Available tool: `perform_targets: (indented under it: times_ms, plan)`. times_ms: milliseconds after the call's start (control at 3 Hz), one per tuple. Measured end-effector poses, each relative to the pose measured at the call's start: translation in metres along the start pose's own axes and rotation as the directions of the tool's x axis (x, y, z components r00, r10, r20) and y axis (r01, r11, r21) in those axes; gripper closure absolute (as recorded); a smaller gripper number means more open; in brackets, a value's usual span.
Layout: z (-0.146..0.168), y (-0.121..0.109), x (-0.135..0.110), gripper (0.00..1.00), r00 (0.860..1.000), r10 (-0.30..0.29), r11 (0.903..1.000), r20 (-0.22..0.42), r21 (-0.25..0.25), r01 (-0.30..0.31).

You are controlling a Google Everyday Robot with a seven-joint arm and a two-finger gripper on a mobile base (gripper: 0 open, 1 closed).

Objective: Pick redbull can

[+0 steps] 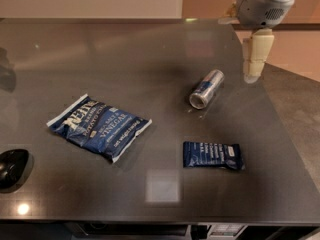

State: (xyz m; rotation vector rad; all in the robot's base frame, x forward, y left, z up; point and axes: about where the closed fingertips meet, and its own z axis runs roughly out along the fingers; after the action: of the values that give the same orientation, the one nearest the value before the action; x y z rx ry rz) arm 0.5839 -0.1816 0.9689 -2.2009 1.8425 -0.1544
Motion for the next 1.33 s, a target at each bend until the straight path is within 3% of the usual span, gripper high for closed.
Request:
perform_targets:
  times_ms: [333,667,1000,1333]
  plan:
    - [0.025,-0.011,-0.002,0.00,0.995,-0.092,0.9948,0.034,-0.042,0.093]
    - [0.054,-0.013,-0.006,0.00,0.977,-0.195,0.9748,0.085,-0.094,0.203]
    - [0.081,-0.015,-0.016,0.00,0.941,-0.298,0.9411,0.158,-0.116,0.318]
    - [0.103,-0.017,-0.026,0.00,0.898,-0.389,0.8988,0.205,-0.129,0.419]
